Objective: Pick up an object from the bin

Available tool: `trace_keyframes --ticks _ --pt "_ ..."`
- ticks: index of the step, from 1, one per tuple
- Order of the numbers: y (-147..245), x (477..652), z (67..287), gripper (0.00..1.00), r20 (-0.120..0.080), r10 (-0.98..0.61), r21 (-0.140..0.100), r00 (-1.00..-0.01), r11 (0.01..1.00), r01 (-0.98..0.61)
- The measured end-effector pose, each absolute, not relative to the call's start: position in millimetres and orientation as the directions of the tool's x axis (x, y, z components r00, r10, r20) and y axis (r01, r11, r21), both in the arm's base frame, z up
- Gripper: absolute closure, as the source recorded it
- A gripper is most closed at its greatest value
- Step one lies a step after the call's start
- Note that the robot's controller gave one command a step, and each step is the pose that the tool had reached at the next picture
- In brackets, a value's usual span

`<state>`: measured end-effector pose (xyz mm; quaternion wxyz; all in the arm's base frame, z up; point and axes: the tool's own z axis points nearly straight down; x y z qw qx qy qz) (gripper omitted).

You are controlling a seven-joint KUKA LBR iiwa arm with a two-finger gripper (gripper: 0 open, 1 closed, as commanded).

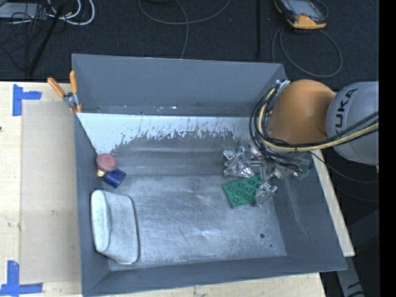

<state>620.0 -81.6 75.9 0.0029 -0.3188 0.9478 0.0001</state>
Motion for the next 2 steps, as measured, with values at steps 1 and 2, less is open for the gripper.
trace_keyframes --ticks 1,2 --pt "-80.4 621.2 77.9 1.0 -0.012 -0.602 -0.004 -0.799 0.799 -0.602" --pt "-58.4 620.4 219.2 1.0 -0.009 -0.604 -0.006 -0.797 0.797 -0.604"
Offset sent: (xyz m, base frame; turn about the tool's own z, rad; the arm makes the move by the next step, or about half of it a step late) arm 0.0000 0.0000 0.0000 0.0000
